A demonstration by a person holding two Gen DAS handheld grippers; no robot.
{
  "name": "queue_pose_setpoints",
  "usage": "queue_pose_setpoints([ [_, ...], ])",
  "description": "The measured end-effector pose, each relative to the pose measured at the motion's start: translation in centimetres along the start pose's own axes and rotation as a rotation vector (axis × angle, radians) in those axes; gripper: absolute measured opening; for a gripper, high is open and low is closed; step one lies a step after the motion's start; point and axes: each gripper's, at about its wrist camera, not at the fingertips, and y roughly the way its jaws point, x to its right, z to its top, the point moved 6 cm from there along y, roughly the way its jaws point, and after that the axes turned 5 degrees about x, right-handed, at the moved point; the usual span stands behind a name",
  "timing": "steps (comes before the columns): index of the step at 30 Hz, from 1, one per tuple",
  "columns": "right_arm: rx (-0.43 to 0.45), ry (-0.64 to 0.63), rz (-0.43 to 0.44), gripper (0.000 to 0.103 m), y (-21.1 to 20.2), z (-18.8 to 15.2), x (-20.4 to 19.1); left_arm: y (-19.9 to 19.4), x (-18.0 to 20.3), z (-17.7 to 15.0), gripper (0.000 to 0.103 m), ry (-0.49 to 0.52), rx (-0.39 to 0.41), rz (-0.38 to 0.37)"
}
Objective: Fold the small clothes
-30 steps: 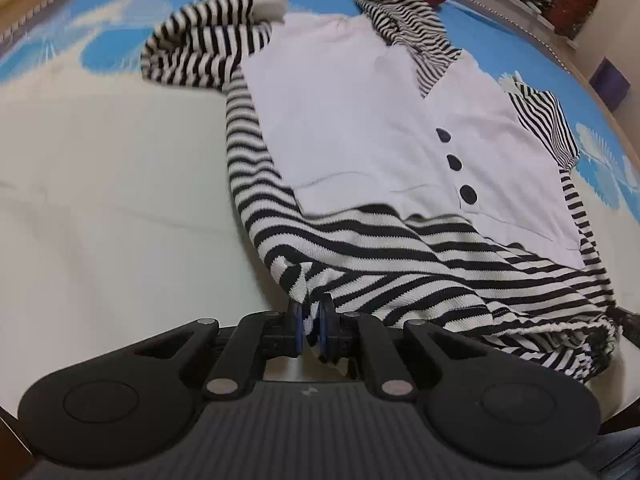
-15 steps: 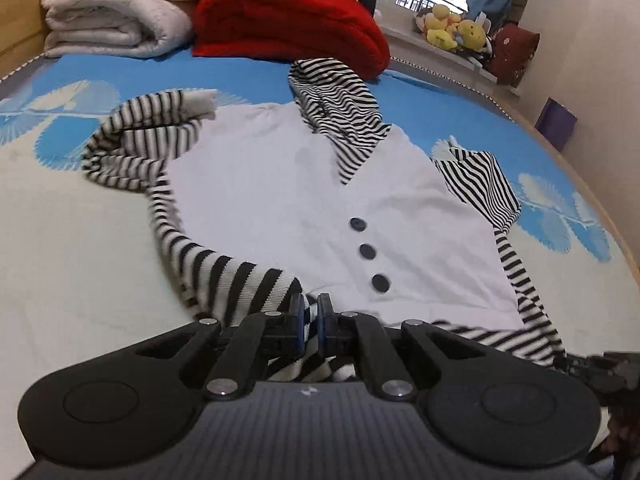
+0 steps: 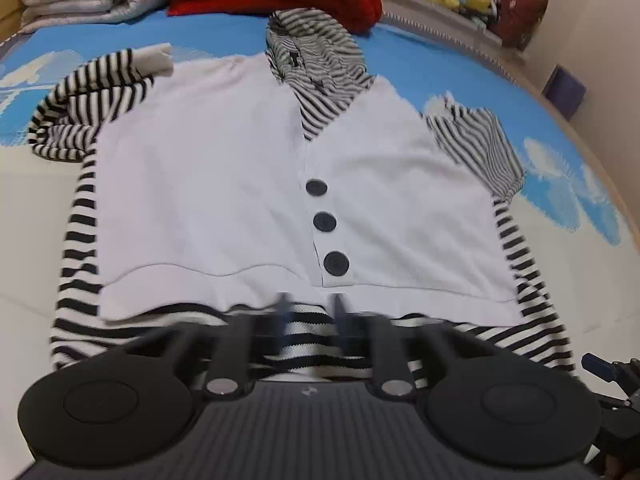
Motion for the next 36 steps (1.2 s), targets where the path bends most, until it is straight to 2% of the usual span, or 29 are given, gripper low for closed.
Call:
queue_pose_setpoints([
  [1,0.014,0.018,0.005,0.064,-0.3,0.0,0.5,-1.2,-0.4,0.4,0.08,-0.011,0.035,-0.012],
  [2,0.019,0.027,0.013,0.065,-0.4,0.0,0.8,-2.1,-0.7,0.7,0.094,-0.012,0.073,-0.013],
  [4,0.007,0.042,0.025,0.065,-0.3,0.0,1.5,-3.8,-1.5,1.6,0.102,0.004,0.157,0.001],
  [6,-0.015,0.061,0.011,0.065,0.1,-0.2,2.2,-4.5,-2.4,2.0,0.103,0.0,0.188,0.031],
  [9,-0.026,0.077,0.021,0.066,0.2,-0.1,2.2,-4.6,-4.1,1.8,0.103,-0.053,0.168,0.064],
  [12,-0.021,0.053,0.037,0.067,0.1,-0.3,1.6,-5.1,-6.5,1.8,0.103,-0.093,0.175,0.17],
  [13,-0.02,0.042,0.037,0.067,0.1,-0.3,1.5,-5.4,-7.7,2.0,0.103,-0.124,0.186,0.223],
  [15,-0.021,0.031,0.033,0.067,0.2,-0.5,1.4,-6.1,-10.2,2.1,0.103,-0.214,0.199,0.283],
  [18,-0.026,0.041,0.024,0.068,0.2,-0.7,1.5,-5.9,-13.7,1.3,0.103,-0.359,0.113,0.33],
  [20,-0.031,0.045,0.017,0.07,0.2,-1.0,1.5,-4.8,-15.0,0.3,0.103,-0.387,0.021,0.345],
  [23,-0.036,0.05,0.002,0.073,0.2,-1.3,1.7,-3.7,-15.2,-0.9,0.103,-0.339,-0.071,0.314],
  [27,-0.043,0.078,-0.004,0.073,0.3,-1.5,1.8,-3.3,-13.9,-1.9,0.103,-0.212,-0.098,0.325],
  [29,-0.043,0.079,-0.008,0.073,0.3,-1.7,1.7,-3.4,-12.5,-2.3,0.103,-0.147,-0.105,0.27],
  [32,-0.036,0.058,-0.013,0.073,0.1,-1.7,1.4,-3.6,-9.8,-3.1,0.103,-0.056,-0.116,0.141],
  [36,-0.029,0.036,-0.009,0.073,-0.1,-1.6,0.9,-3.0,-6.8,-3.5,0.103,0.046,-0.106,0.089],
])
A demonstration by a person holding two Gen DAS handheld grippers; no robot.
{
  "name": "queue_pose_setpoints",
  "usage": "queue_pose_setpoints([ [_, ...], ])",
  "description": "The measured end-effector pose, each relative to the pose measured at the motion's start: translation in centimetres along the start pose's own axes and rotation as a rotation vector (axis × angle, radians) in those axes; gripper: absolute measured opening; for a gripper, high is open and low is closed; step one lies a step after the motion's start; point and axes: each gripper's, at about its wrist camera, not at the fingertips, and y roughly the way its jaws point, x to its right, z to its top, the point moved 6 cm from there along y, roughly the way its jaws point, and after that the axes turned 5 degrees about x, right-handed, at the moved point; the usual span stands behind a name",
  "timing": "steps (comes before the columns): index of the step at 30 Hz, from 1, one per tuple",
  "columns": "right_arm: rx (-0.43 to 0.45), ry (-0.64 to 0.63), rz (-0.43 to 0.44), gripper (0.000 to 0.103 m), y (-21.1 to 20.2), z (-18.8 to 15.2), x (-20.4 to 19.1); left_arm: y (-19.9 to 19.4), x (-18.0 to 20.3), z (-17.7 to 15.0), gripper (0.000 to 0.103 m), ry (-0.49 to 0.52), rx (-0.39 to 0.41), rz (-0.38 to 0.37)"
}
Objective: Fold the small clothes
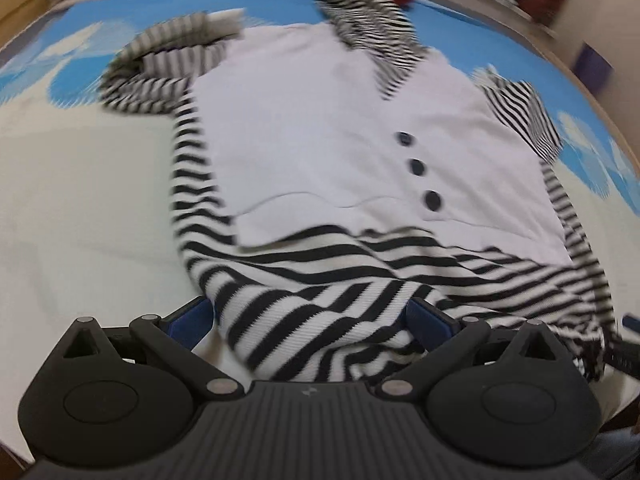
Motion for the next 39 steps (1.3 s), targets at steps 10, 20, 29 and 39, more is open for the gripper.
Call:
queue_pose_setpoints([
  [10,0.013,-0.04,0.035,0.075,0.2,0.6,-1.1,2.1,4.9,1.4,0.103,0.019,0.016,-0.071],
  [20,-0.002,0.008,0.077,0.079,0.7,0.9,-0.5,3.2,5.2,2.7,0.103,-0.098,0.01,-0.132],
  [29,0.006,0.007,0.081,0.079,0.8,1.2,-0.5,3.2,3.6,4.2,0.103,-0.311,0.034,-0.242],
  [39,-0.005,0.085,0.082,0.079,1.0,2.0,-0.3,3.7,1.7,4.4,0.103,-0.419,0.014,-0.281],
])
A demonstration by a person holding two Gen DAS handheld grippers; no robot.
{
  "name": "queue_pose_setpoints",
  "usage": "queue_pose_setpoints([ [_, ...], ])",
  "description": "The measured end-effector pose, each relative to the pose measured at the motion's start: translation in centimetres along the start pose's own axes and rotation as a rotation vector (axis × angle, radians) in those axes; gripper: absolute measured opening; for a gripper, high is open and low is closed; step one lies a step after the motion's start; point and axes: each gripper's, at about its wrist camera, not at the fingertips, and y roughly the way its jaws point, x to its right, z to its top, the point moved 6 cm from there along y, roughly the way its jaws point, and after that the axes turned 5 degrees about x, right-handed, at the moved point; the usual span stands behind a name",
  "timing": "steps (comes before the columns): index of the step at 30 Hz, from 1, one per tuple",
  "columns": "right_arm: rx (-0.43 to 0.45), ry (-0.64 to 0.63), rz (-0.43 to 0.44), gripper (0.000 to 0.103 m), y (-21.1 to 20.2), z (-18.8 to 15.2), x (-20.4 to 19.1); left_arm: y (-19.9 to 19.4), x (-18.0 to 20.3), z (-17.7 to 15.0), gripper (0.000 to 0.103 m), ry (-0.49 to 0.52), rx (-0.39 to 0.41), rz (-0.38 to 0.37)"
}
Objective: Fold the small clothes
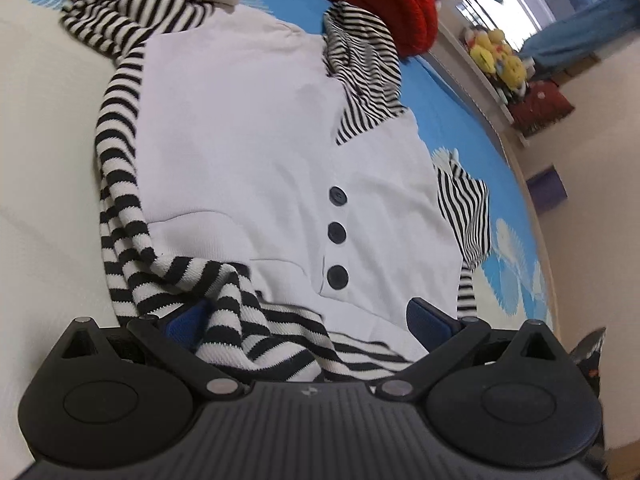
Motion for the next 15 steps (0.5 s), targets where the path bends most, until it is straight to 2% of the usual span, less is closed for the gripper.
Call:
queue_pose_setpoints([
  [6,0.0,-0.014,0.015,0.079,-0.1,0.1,-0.1,-0.8,0.1,0.3,0.102,0.083,0.016,0.022],
  [7,-0.001,-0.018,0.011,0.079,-0.1,0.0,0.0,-1.2,0.2,0.3,0.098,0.115,0.037,0.04],
  [8,-0.002,-0.021,0.01,0.076,-0.2,-0.2,0.1,-1.5,0.5,0.2,0.084,0.153,0.055,0.055],
  [10,0.001,-0.033,0.024,0.067,-0.6,-0.7,0.1,-2.2,1.3,0.1,0.067,0.228,0.091,0.09],
  [13,0.014,-0.065,0.03,0.066,-1.5,-1.4,-0.2,-2.2,3.3,0.0,0.066,0.305,0.148,0.08],
  [15,0.028,-0.081,0.02,0.066,-1.7,-1.3,-0.4,-1.2,5.1,-0.4,0.067,0.368,0.154,0.067],
])
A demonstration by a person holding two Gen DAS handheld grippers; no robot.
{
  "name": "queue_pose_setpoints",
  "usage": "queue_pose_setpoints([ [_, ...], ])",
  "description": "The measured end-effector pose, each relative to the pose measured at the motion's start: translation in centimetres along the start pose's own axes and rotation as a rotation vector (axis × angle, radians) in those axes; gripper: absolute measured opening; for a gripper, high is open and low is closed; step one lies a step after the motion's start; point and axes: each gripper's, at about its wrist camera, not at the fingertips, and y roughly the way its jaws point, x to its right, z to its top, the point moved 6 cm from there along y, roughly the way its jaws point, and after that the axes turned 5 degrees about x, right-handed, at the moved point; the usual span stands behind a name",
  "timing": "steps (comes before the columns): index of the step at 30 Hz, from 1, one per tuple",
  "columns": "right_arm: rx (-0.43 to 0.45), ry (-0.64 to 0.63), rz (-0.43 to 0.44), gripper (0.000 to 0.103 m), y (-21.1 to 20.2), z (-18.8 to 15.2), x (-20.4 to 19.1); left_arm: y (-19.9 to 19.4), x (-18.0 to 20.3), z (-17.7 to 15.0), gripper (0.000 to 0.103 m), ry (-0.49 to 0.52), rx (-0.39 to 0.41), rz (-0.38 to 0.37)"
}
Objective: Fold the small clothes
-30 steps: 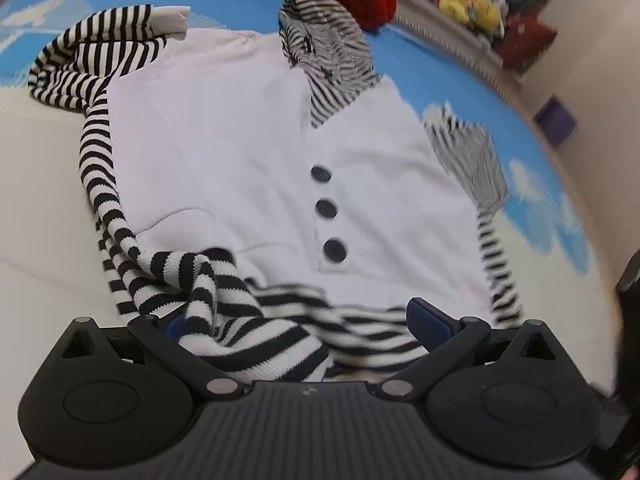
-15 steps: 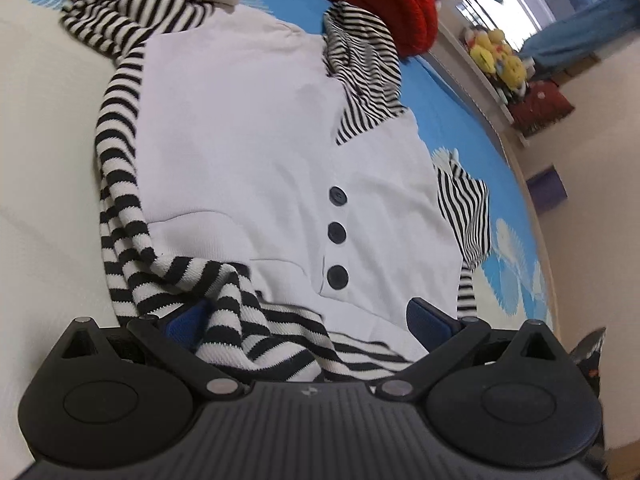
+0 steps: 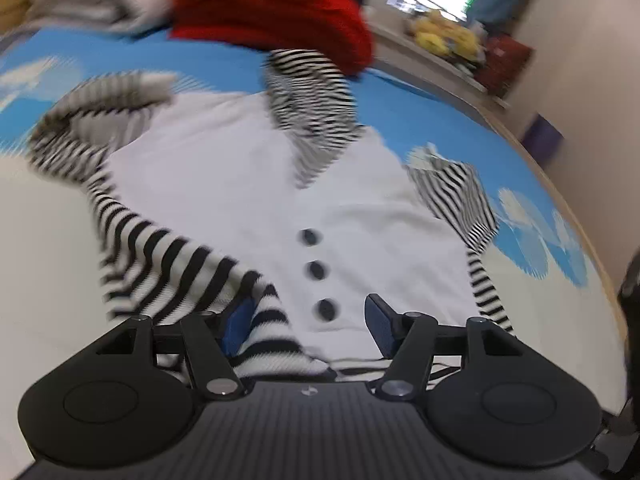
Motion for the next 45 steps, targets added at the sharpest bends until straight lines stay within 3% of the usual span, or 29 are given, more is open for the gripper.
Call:
queue_pose_setpoints([
  [1,0.001,0.002,-0.002,0.066,0.1,0.1,0.0,0.8,1.1,-0.3,0.075,0.037,-0.011,-0.004],
  [2,-0.003,0.009,-0.004,0.067,0.2,0.2,-0.1,1.7,2.0,-0.8,0.091,0.061,-0.032,-0.009],
  [4,-0.015,0.02,-0.007,0.067,0.6,0.2,-0.1,3.9,3.3,-2.6,0.103,0.089,-0.101,0.008],
  [7,-0.02,0.022,-0.015,0.067,1.1,0.5,-0.2,4.8,4.3,-4.4,0.103,0.171,-0.142,0.065],
  [9,-0.022,0.031,-0.011,0.067,1.1,0.7,-0.2,3.4,4.3,-3.8,0.103,0.177,-0.112,0.043],
  [12,-0.01,0.038,0.005,0.067,0.9,0.9,0.1,-1.3,2.7,-1.5,0.103,0.03,-0.003,-0.065],
  [14,-0.005,0.047,0.01,0.067,0.7,1.0,0.7,-5.1,0.1,0.2,0.103,-0.063,0.08,-0.085],
  [17,0.01,0.077,0.02,0.068,0.4,1.2,1.9,-8.5,-5.6,1.1,0.103,-0.175,0.15,0.051],
  [20,0.013,0.119,0.041,0.07,0.5,1.2,2.9,-9.3,-10.8,0.0,0.103,-0.288,0.122,0.184],
  [25,0.003,0.119,0.065,0.07,1.0,1.6,2.5,-7.4,-15.4,-4.1,0.103,-0.265,-0.113,0.408],
  [27,0.019,0.097,0.066,0.07,0.8,1.9,2.1,-6.4,-15.3,-5.5,0.102,-0.225,-0.201,0.383],
  [29,0.021,0.098,0.071,0.07,0.8,2.2,1.7,-5.2,-13.4,-6.0,0.102,-0.151,-0.231,0.317],
  [33,0.012,0.114,0.085,0.07,1.0,2.5,1.1,-4.4,-8.7,-4.0,0.102,-0.081,-0.137,0.158],
  [35,0.008,0.116,0.083,0.07,1.2,2.6,0.7,-2.9,-6.9,-3.0,0.102,-0.063,-0.12,0.144],
  [40,-0.012,0.127,0.078,0.07,1.9,2.7,0.0,0.8,-4.8,-3.0,0.102,-0.14,-0.193,0.117],
  [42,-0.017,0.129,0.072,0.07,2.1,2.8,0.1,1.0,-3.8,-2.8,0.099,-0.126,-0.186,0.096],
  [43,-0.017,0.133,0.072,0.07,2.1,2.8,0.2,1.3,-3.3,-2.6,0.084,-0.102,-0.177,0.078],
  [44,-0.016,0.137,0.074,0.07,2.1,2.9,0.4,1.2,-2.7,-2.6,0.058,-0.079,-0.176,0.055],
  [45,-0.013,0.14,0.077,0.07,2.0,3.0,0.5,1.1,-2.1,-2.7,0.043,-0.056,-0.179,0.03],
])
